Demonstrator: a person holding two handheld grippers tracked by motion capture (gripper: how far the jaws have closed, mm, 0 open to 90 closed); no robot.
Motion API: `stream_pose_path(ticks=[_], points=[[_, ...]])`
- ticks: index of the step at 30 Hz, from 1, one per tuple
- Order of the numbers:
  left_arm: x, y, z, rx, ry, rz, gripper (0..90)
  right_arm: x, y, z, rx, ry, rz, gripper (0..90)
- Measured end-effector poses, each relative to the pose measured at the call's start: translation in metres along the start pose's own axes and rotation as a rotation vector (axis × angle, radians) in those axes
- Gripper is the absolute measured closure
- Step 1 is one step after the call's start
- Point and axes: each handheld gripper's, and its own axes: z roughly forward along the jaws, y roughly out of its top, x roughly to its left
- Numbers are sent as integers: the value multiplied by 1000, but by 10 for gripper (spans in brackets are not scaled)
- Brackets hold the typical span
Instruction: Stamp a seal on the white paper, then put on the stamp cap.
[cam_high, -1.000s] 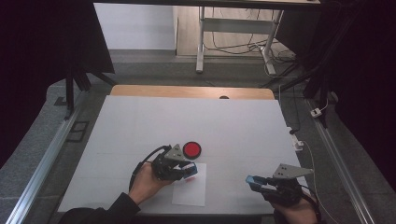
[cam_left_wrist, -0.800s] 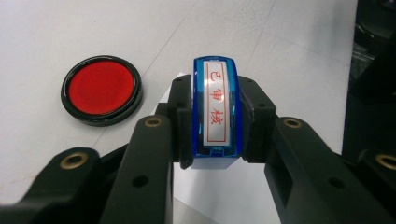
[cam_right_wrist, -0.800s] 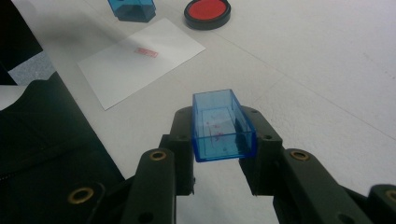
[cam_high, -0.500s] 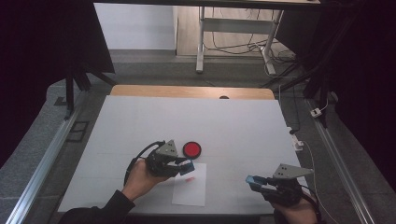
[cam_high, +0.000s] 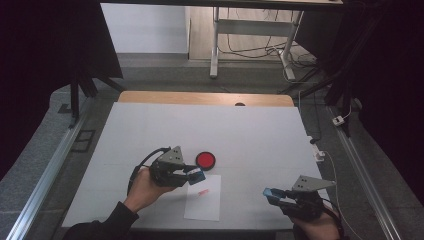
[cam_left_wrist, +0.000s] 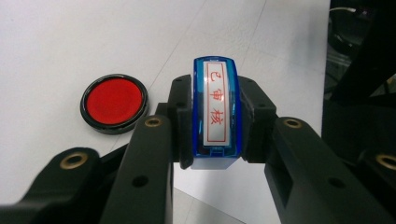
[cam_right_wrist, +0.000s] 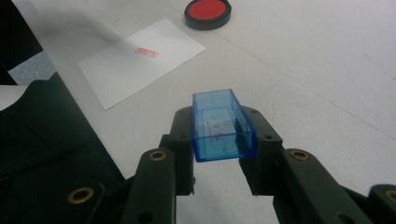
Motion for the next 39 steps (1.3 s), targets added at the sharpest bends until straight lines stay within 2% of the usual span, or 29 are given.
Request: stream_pose_path(ticks=[11,17,21,31,39], points=[[4,0,-14,-41,-51,-3,700,0,0,0,2,1,-1,683],[1,0,-17,-50,-60,10,700,0,0,0,0,1,0,683],[0,2,-21,-68,-81,26,701,0,0,0,2,1,-1,683],[0,2,-24,-85,-83,29,701,1,0,-1,-9,-2,-2,683],[-1,2,-28,-106,-89,37,701,4,5,-1,-37,28,-14,684]])
